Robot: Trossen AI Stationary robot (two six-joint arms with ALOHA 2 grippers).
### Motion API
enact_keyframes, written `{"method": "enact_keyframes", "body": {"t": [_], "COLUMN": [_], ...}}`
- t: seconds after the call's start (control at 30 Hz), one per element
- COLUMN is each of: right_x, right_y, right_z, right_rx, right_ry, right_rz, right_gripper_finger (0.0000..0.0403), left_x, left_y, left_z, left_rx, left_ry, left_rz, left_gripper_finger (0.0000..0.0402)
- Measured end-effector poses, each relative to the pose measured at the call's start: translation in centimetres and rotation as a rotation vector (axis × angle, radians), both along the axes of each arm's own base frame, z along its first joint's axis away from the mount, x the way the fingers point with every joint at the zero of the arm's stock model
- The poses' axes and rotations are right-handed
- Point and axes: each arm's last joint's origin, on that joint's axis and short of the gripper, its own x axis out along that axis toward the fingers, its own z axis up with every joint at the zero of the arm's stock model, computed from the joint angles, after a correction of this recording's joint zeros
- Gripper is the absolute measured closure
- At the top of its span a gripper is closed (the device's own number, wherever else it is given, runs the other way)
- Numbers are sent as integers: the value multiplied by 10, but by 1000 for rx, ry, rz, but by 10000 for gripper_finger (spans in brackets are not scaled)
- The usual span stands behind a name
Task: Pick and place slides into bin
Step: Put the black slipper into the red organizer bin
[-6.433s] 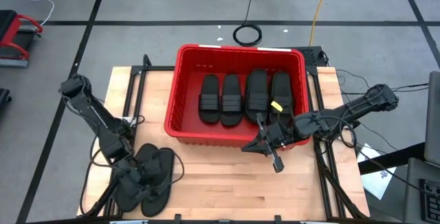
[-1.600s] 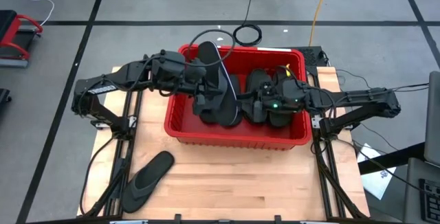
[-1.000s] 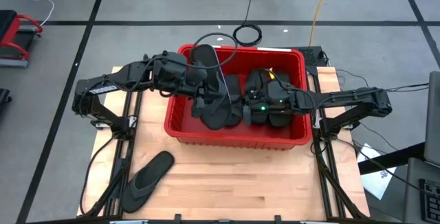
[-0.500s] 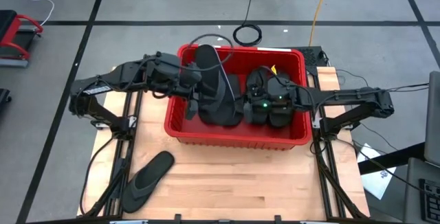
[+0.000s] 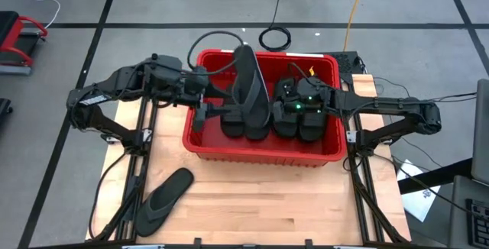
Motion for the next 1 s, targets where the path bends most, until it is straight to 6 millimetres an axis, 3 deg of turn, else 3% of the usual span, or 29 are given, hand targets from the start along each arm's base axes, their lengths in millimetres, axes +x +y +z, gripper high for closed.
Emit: {"method": "enact_keyframes", "body": {"t": [0.2,0.37,0.5,0.63,0.77,1.0], "right_x": [-16,-22,-17,-7,-3,-4], "right_y": [-16,-29,-37,-40,-38,-33], "right_z": [-38,-50,-50,-33,-18,-15], "right_rx": [142,202,240,241,182,154], "right_ry": [56,76,16,-198,-350,-343], "right_rz": [-63,-77,-104,-98,-54,-9], "right_gripper_finger": [364,364,364,364,364,364], "left_x": [-2,-1,-4,-8,2,21], "left_y": [1,1,3,15,30,41], "left_z": [-3,-6,-9,-18,-34,-49], "left_rx": [-35,-27,44,192,320,631], "left_ry": [33,65,103,202,320,419], "left_rz": [59,67,46,12,-35,-152], "left_gripper_finger": [165,165,165,165,165,165]}}
